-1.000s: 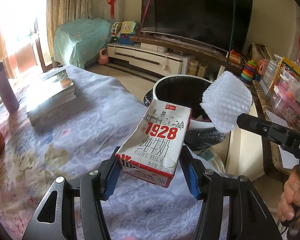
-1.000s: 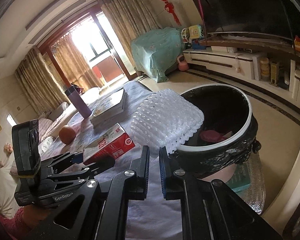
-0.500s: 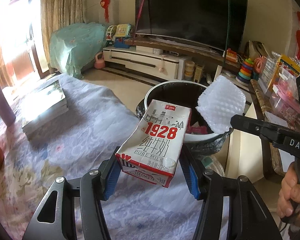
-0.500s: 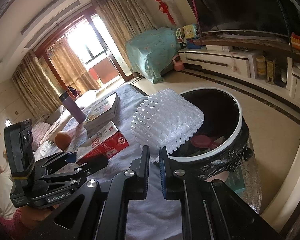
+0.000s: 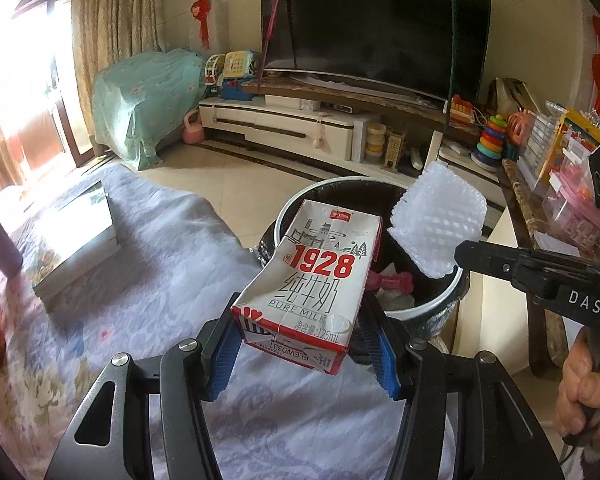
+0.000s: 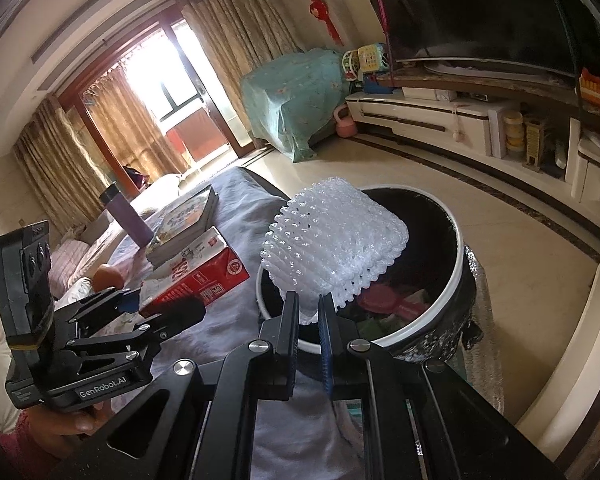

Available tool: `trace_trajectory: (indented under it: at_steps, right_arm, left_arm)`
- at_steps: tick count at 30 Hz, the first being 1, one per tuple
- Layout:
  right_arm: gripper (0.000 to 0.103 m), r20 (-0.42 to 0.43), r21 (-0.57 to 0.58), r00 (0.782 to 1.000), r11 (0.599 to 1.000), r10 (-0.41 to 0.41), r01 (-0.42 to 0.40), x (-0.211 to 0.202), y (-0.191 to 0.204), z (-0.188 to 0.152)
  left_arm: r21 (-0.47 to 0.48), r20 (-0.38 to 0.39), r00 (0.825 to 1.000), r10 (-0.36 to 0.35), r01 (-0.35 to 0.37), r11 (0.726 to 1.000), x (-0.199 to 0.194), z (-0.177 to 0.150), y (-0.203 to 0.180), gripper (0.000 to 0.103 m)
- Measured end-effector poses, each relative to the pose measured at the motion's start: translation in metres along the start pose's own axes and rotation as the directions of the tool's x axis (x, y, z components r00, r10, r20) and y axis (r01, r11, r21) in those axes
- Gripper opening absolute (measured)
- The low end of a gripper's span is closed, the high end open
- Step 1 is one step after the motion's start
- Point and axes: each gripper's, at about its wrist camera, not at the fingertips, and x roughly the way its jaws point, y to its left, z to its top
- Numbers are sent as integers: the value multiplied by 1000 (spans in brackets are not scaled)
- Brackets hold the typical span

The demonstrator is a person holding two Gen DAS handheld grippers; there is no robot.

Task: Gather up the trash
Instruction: 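Carry the milk carton in the left tool while the right tool carries the foam sleeve over the bin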

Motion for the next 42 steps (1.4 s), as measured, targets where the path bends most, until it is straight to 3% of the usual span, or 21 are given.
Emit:
trace_trajectory:
  at_steps: [42]
  right_arm:
    - [10,-88,9,995,999,-40,41,30,-23,23]
  left_arm:
    - [34,-53,998,26,-24,999,60,34,-20,55]
